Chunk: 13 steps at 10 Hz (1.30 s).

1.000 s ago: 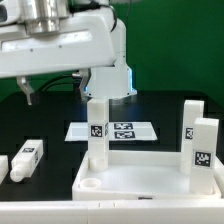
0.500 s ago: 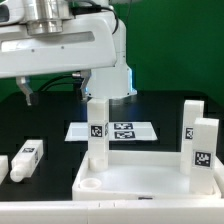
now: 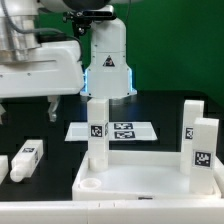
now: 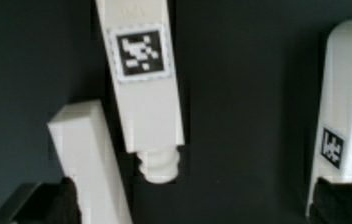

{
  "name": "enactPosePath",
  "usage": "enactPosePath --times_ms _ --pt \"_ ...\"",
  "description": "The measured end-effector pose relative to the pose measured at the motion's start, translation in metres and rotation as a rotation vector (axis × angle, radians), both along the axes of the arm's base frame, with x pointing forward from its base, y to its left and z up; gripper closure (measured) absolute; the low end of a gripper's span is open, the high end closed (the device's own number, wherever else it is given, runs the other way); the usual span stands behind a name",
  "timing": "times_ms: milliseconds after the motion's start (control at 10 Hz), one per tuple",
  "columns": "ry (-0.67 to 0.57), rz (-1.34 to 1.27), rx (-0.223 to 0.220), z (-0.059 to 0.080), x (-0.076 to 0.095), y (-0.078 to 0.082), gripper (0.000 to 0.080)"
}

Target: Assemble desk

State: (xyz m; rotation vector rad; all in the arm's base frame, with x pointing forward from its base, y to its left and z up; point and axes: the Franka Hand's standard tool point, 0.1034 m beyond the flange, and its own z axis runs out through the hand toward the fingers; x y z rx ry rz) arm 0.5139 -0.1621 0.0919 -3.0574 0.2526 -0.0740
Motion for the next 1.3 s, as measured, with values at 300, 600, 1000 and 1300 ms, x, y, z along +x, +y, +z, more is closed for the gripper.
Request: enactPosePath --times_ms 300,600,1000,1300 --pt "0.044 -0.028 -0.010 -0.019 -0.011 -0.006 0.0151" --pt "0.136 -0.063 -0.017 -0.064 -0.036 -0.018 0.0151" --pt "0.106 -0.054 -0.073 -0.082 -0.050 -0.006 0.0151" --pt "0.108 -0.053 -0.072 -0.082 -0.051 -0.007 0.0334"
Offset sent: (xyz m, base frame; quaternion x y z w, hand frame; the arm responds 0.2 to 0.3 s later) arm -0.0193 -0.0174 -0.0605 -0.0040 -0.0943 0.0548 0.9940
